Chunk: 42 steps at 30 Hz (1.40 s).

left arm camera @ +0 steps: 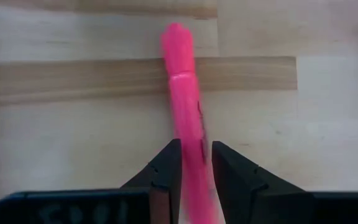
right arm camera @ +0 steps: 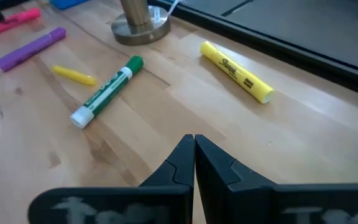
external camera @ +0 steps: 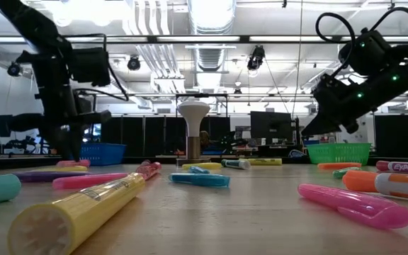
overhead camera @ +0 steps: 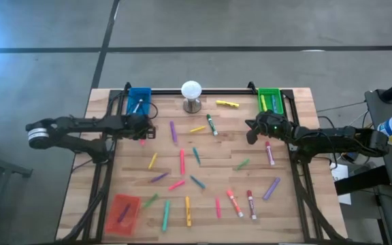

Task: Pick & Place Markers
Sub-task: Put the top pink highlighter pen into the green bin

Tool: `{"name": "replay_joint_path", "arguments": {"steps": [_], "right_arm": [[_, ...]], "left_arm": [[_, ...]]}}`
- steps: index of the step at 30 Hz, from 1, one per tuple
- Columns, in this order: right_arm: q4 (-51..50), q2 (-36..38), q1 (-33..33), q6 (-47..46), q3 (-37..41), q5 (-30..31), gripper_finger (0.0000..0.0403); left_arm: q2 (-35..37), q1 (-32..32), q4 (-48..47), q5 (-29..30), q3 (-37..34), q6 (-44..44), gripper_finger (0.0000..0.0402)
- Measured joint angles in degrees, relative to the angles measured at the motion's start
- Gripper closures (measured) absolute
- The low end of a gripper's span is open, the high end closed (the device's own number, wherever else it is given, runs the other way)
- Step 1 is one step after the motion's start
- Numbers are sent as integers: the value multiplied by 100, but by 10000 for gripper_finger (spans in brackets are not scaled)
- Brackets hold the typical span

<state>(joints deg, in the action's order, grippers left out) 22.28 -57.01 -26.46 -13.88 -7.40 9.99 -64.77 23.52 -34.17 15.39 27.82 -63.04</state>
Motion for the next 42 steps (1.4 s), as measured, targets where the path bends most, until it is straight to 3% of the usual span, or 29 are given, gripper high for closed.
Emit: {"name": "replay_joint_path", "arguments": {"steps": [10,14,21,25,30,36,42], "right_arm": [[260,-5,0,-151,7,-1,394],[274,-7,-2,-154,7,-1,394],[211,-7,-2,-553,0,-1,394],[468,-7,-2,-836,-1,-345,394],[1350,-53,181,-1094,9,-1153,394],[2192,-312,656,-1390,-158,-1413,387],[2327,-831,1148,-1453,-737,-1413,330]], "left_arm": [[-44,38,184,-87,-372,471,328],[-44,-20,218,-207,-372,835,351],[364,-85,362,-384,-70,1637,351],[709,-303,1502,-305,152,2099,352],[629,-746,4329,-823,-30,2622,352],[-312,-1168,6780,-1378,-121,3204,352],[-1690,-1263,9052,-1989,-46,3497,352]]}}
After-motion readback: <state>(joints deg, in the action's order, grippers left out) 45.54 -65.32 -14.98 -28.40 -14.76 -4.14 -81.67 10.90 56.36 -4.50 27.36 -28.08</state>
